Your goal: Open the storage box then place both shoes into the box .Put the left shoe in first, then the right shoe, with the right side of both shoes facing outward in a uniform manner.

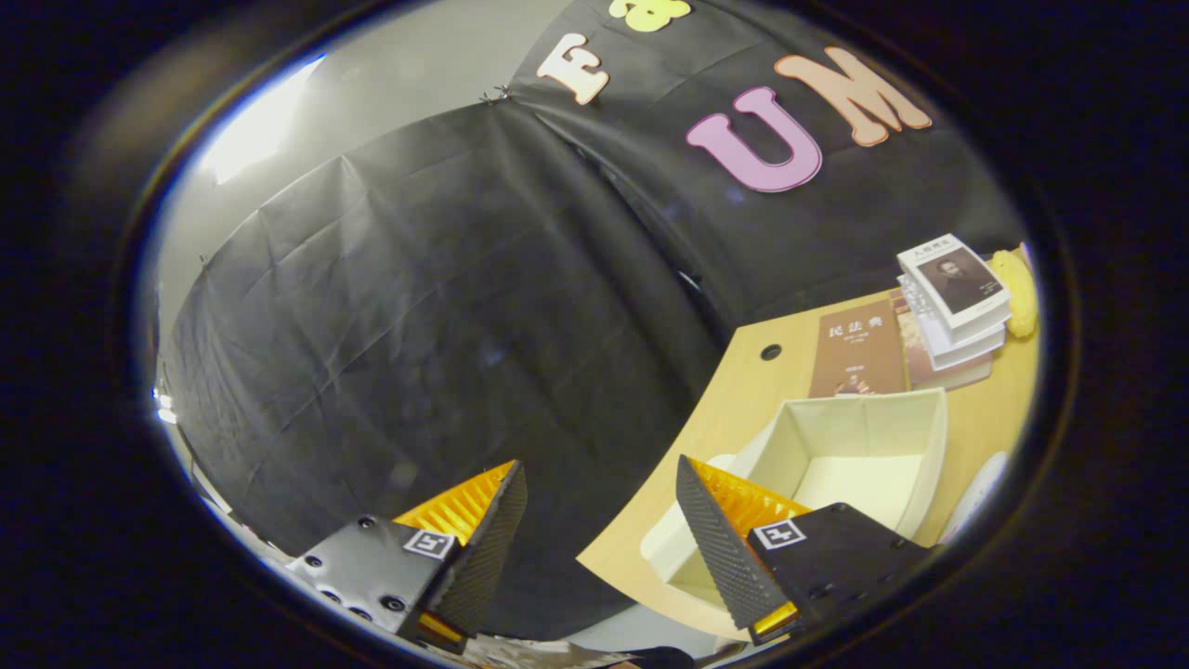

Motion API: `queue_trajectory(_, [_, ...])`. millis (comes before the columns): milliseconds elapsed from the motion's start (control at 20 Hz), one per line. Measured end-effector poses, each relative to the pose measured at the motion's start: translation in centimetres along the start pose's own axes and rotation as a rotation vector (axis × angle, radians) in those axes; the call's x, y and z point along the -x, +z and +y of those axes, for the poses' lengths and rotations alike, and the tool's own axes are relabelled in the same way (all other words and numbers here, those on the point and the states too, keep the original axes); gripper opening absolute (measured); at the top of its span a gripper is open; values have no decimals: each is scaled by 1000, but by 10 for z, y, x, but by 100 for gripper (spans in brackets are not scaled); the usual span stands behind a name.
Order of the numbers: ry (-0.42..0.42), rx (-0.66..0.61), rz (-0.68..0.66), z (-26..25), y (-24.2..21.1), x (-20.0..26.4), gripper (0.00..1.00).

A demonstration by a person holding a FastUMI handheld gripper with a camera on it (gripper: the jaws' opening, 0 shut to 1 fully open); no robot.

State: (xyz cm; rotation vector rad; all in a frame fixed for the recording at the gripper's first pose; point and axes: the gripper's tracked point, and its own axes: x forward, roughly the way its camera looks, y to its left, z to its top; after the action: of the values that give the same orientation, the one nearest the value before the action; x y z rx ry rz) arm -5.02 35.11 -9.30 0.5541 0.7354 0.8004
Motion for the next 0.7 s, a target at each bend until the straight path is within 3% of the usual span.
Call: queue_trajectory(700, [-349, 99, -94, -153, 36, 126, 100])
